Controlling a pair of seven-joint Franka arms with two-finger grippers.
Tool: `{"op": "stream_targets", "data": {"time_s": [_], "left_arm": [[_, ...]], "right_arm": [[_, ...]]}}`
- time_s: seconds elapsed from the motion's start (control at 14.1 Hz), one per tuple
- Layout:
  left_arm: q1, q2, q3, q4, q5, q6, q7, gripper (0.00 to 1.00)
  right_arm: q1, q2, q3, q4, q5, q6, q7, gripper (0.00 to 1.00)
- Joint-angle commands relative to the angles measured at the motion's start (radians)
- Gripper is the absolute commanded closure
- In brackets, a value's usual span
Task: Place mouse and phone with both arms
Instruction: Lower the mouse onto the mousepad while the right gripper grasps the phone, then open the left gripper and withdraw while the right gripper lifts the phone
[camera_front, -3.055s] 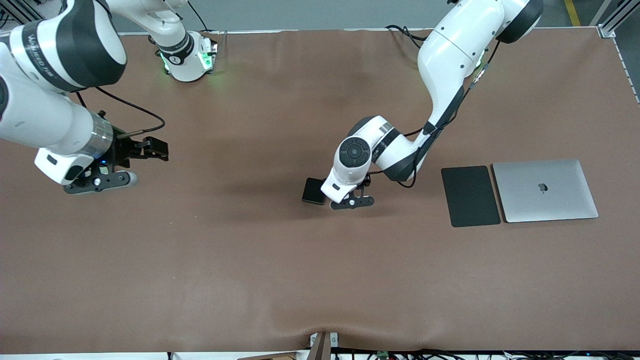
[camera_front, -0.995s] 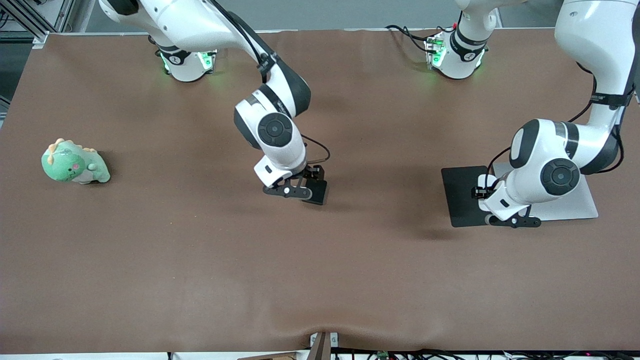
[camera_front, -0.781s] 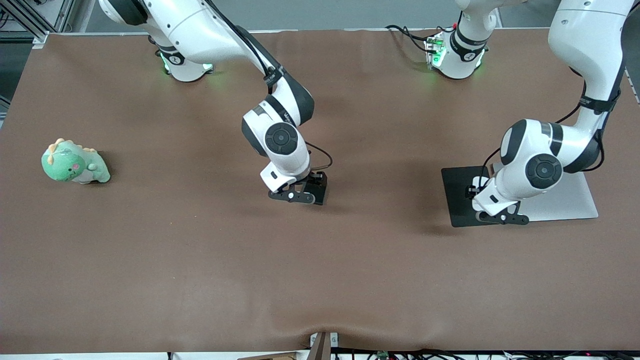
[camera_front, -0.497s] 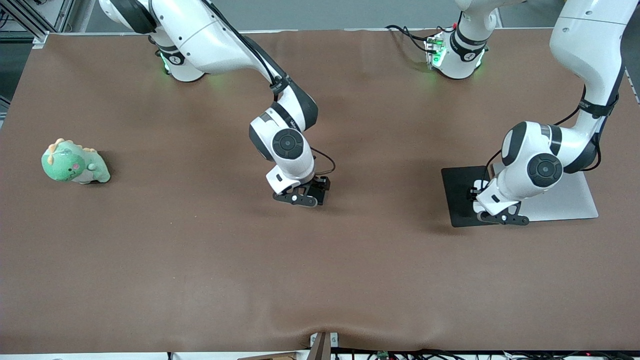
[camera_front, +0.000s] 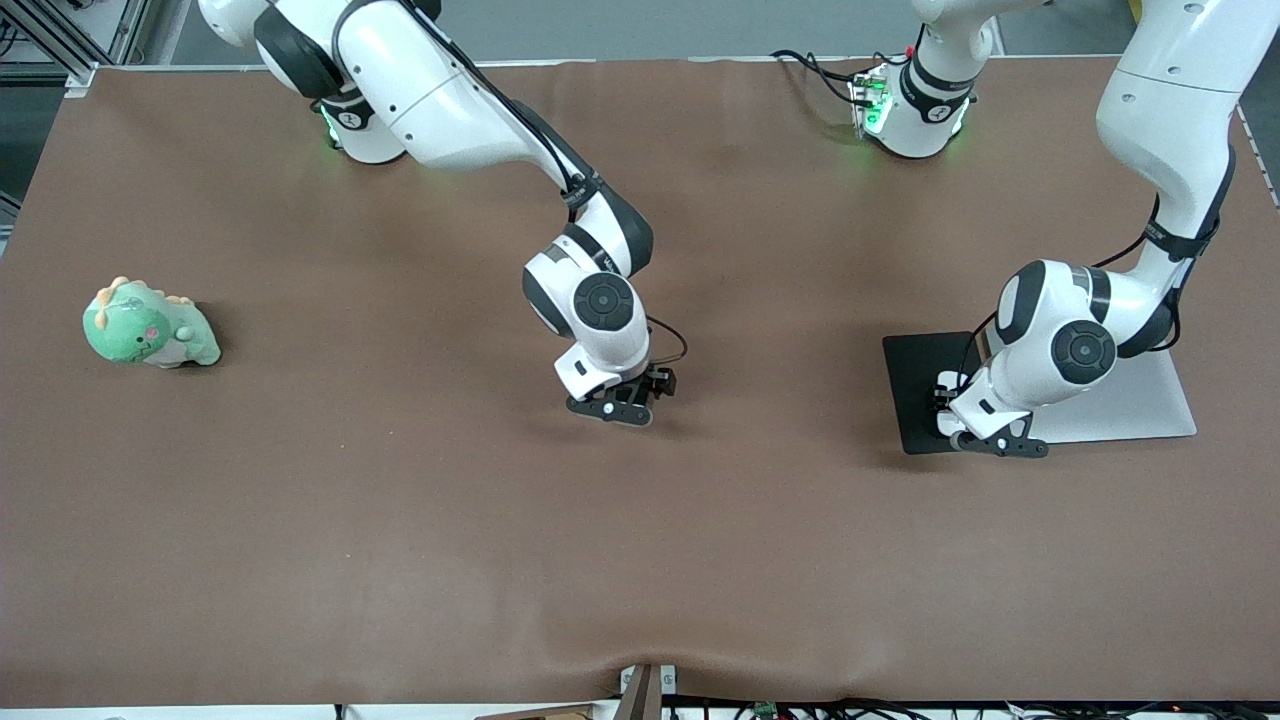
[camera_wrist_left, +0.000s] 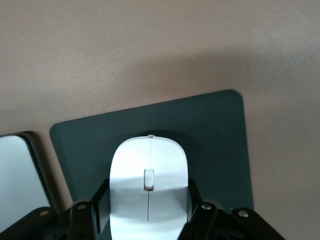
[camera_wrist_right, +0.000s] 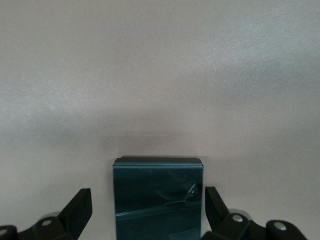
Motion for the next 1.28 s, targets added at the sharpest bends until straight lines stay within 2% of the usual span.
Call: {"op": "stream_targets", "data": {"time_s": [0.0,0.07,0.14,0.21,0.28,0.57,0.71,0.78,0.85,0.92,0.99,1.07,1.21], "left_arm": [[0.001,-0.01,-0.011,-0.004,0.005,0.004,-0.04,0.52],[0.003,-0.01,-0.01,-0.005,0.005,0.004,-0.041,0.5],[0.003,-0.009,-0.01,-0.004,0.005,0.004,-0.041,0.38],[0.004,-0.009,-0.01,-0.005,0.005,0.004,-0.041,0.09],[0.006,-0.01,-0.011,-0.005,0.005,0.003,-0.037,0.0],[0.006,-0.088,-0.023,0.011,0.004,-0.013,-0.044,0.0],[0.011,-0.14,-0.025,0.072,0.004,-0.127,-0.04,0.0],[0.014,-0.17,-0.027,0.115,-0.004,-0.21,-0.031,0.0],[0.015,-0.206,-0.027,0.149,-0.03,-0.271,-0.026,0.0],[0.014,-0.255,-0.027,0.174,-0.066,-0.322,-0.024,0.0],[0.012,-0.303,-0.025,0.198,-0.093,-0.362,-0.023,0.0],[0.012,-0.334,-0.025,0.247,-0.094,-0.394,-0.02,0.0],[0.014,-0.363,-0.023,0.397,-0.096,-0.593,0.002,0.0]], "right_arm": [[0.021,0.029,-0.015,0.042,-0.033,-0.012,0.029,0.0],[0.019,0.029,-0.015,0.042,-0.042,-0.011,0.029,0.0],[0.016,0.035,-0.015,0.042,-0.055,-0.011,0.029,0.0],[0.017,0.038,-0.015,0.042,-0.062,-0.011,0.03,0.0],[0.017,0.038,-0.015,0.041,-0.066,-0.011,0.03,0.0],[0.016,0.058,-0.013,0.039,-0.066,0.005,0.134,0.0],[0.017,0.058,-0.013,0.035,-0.063,0.046,0.145,0.0],[0.016,0.058,-0.013,0.035,-0.061,0.045,0.145,0.22],[0.008,0.057,-0.011,0.035,-0.055,0.045,0.147,0.65],[0.005,0.051,-0.011,0.036,-0.052,0.045,0.151,0.87],[-0.001,0.04,-0.011,0.036,-0.05,0.04,0.156,0.95],[-0.012,0.023,-0.011,0.036,-0.046,0.036,0.151,0.95],[-0.048,-0.007,0.001,0.035,-0.041,0.0,0.148,0.95]]}}
